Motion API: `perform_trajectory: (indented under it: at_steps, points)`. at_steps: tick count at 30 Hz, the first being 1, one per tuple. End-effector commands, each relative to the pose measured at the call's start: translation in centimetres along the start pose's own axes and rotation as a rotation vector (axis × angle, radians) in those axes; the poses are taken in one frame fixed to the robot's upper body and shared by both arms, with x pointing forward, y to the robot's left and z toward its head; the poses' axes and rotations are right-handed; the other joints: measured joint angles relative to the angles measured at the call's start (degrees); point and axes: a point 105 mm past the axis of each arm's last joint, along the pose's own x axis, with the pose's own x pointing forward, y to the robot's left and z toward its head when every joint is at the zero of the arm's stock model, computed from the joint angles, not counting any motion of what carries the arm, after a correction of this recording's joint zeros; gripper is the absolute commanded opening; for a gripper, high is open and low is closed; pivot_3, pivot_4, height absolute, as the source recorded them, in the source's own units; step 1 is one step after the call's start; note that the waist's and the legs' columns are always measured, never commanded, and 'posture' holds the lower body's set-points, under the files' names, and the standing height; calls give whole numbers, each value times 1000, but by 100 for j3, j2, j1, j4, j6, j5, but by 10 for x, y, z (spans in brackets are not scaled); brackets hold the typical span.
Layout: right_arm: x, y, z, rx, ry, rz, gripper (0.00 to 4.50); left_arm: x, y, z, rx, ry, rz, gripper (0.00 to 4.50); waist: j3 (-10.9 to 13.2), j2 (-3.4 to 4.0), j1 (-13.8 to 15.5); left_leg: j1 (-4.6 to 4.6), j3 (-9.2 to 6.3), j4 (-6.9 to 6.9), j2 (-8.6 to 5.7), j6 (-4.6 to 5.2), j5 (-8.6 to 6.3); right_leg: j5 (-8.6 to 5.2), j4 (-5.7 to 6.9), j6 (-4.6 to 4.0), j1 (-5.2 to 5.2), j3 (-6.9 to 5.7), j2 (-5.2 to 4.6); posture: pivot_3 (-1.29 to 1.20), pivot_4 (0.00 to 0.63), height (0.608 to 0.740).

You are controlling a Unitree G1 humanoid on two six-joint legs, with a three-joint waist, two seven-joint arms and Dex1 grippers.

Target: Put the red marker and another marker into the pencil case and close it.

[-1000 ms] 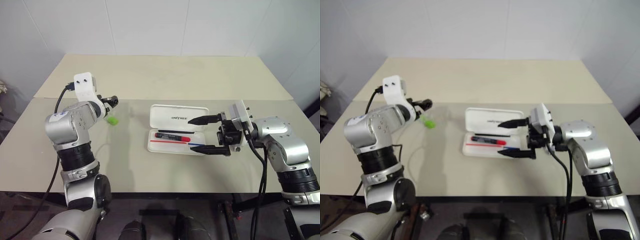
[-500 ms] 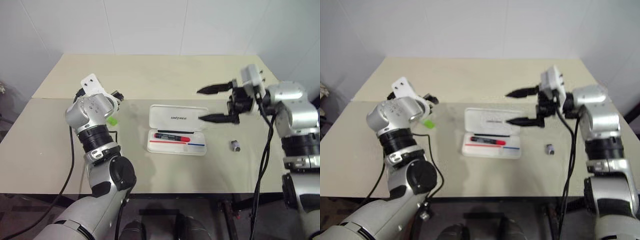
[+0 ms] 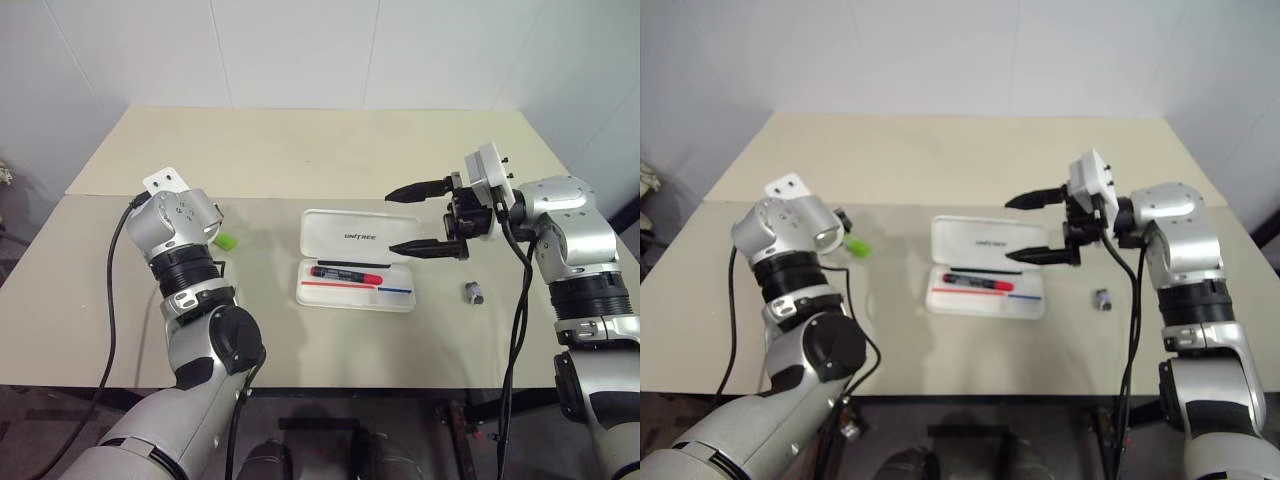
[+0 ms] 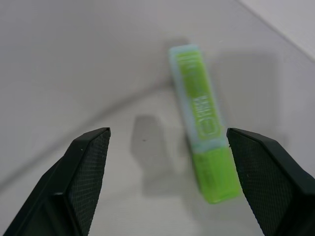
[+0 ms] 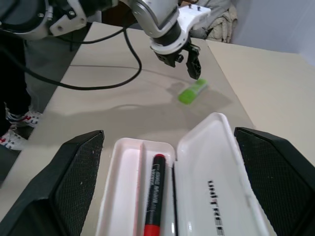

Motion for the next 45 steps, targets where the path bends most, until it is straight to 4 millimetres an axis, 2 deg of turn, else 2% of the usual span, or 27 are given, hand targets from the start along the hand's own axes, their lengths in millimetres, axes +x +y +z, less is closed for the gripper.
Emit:
perform_trajectory:
  at_steps: [1,3,12,18,35,45]
  points:
    - [-4,5,14,-36,-35,21,4500,-4,-6,13,-9,-31,-3,4017,0,0,1,0,0,0,0,0,0,0,0,0,0,-1,0,0,150,740]
    - [-4,6,14,-35,-36,19,4500,-2,-7,13,-5,-25,6,4017,0,0,1,0,0,0,0,-1,0,0,0,0,0,-1,0,0,150,740]
    - [-4,11,14,-19,-40,13,4500,0,-35,21,-17,-49,-72,4017,0,0,1,-2,3,0,-1,-1,-1,0,-3,0,-1,-1,-2,0,150,740]
    - [-3,12,14,-16,-42,8,4500,1,-46,16,-40,-17,-93,4017,0,0,-6,-1,4,0,-1,-1,-1,0,-2,0,-2,-1,-1,0,150,740]
    - [-4,13,16,-15,-46,-9,4500,23,-33,4,-89,23,-1,4017,0,0,-8,-1,7,0,-2,-1,-1,0,-1,1,-2,-1,-1,0,150,740]
    - [-3,15,20,-21,-56,-15,4500,30,-35,-3,-131,48,-5,4017,0,0,-10,14,11,0,-2,-3,2,0,11,0,2,3,-2,0,150,740]
